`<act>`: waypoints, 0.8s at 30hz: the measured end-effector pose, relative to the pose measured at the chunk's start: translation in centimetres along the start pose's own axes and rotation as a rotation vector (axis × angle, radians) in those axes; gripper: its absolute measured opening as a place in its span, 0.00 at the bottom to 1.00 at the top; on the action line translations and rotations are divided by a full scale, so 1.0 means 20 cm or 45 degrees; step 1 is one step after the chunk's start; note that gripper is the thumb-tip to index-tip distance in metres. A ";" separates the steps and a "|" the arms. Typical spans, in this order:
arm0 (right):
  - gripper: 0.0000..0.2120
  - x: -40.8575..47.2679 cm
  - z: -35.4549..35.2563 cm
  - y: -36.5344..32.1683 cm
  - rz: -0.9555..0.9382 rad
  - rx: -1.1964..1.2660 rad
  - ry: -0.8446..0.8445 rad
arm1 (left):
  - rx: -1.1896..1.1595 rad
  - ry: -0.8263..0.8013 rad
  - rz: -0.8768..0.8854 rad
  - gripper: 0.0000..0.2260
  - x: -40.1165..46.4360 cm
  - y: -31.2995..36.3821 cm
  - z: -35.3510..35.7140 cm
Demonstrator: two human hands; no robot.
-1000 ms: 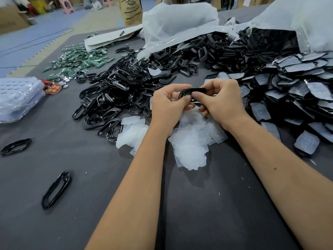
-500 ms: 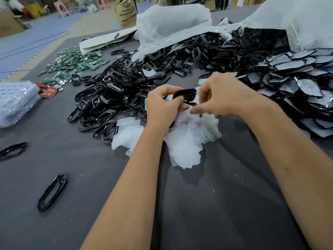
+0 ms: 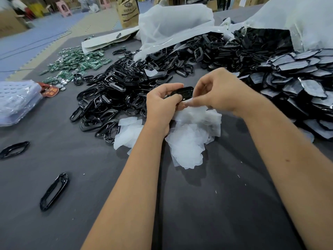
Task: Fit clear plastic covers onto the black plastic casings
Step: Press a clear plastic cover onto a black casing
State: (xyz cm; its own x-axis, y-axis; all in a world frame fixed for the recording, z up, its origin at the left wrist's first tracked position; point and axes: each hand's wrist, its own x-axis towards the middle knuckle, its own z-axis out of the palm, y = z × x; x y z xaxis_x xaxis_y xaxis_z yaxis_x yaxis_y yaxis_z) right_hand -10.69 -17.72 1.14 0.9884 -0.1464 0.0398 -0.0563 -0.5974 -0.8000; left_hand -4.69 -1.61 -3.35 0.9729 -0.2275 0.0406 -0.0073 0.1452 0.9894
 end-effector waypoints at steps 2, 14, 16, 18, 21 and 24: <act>0.11 0.02 0.07 0.05 -0.066 0.447 0.177 | -0.001 0.015 -0.002 0.15 0.00 0.00 0.00; 0.03 0.04 0.16 0.16 -0.075 1.359 0.278 | 0.038 0.051 0.047 0.09 0.01 -0.02 0.00; 0.01 0.04 0.16 0.15 -0.081 1.438 0.255 | 0.035 0.053 0.039 0.10 0.01 -0.02 0.00; 0.04 0.04 0.15 0.15 -0.060 1.490 0.225 | 0.024 0.053 0.036 0.10 0.01 -0.02 0.00; 0.04 0.05 0.15 0.15 -0.080 1.448 0.214 | 0.026 0.063 0.037 0.10 0.02 -0.02 -0.01; 0.11 0.05 0.16 0.16 -0.109 1.408 0.211 | 0.007 0.076 0.040 0.10 0.02 -0.03 -0.01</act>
State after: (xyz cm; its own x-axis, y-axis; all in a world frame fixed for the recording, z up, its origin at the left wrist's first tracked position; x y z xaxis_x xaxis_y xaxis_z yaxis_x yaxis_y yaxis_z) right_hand -9.47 -17.21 -3.32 0.9476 -0.2905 0.1331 0.2481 0.4062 -0.8795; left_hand -4.18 -1.57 -3.90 0.9843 -0.1647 0.0637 -0.0394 0.1464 0.9884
